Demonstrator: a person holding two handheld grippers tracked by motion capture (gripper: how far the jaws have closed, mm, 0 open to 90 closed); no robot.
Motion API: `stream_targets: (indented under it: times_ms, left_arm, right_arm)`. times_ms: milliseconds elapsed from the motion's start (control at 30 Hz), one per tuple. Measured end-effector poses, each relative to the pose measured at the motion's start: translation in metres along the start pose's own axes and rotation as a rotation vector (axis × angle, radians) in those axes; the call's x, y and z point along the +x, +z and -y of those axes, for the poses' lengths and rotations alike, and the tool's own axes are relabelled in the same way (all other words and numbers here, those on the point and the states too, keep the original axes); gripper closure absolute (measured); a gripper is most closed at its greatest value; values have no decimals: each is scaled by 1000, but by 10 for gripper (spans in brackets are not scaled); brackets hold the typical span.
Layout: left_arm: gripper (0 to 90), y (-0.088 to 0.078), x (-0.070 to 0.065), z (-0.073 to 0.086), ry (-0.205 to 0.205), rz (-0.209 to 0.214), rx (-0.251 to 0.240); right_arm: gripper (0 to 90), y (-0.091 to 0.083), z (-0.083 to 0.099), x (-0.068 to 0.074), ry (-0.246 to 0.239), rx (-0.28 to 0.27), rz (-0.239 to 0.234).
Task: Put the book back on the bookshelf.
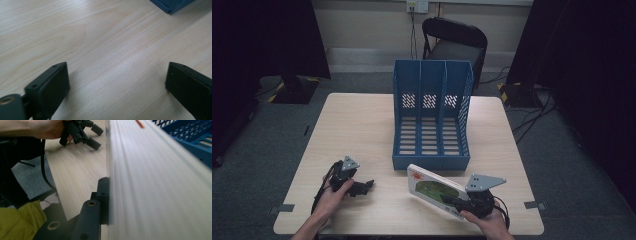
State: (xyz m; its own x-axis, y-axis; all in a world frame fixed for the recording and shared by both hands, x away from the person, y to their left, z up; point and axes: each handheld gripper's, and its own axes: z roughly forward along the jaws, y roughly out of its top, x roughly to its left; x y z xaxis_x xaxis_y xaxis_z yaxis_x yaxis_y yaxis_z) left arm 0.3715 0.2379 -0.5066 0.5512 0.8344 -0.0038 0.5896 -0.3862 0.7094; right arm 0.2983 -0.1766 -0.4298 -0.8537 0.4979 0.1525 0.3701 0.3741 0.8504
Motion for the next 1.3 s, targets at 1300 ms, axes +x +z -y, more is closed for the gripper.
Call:
stream_targets:
  times_ms: [1300]
  left_arm:
    - [0,1,0,0,6,5,-4]
  right_arm:
    - [768,-37,-56,-22,48,-148,253]
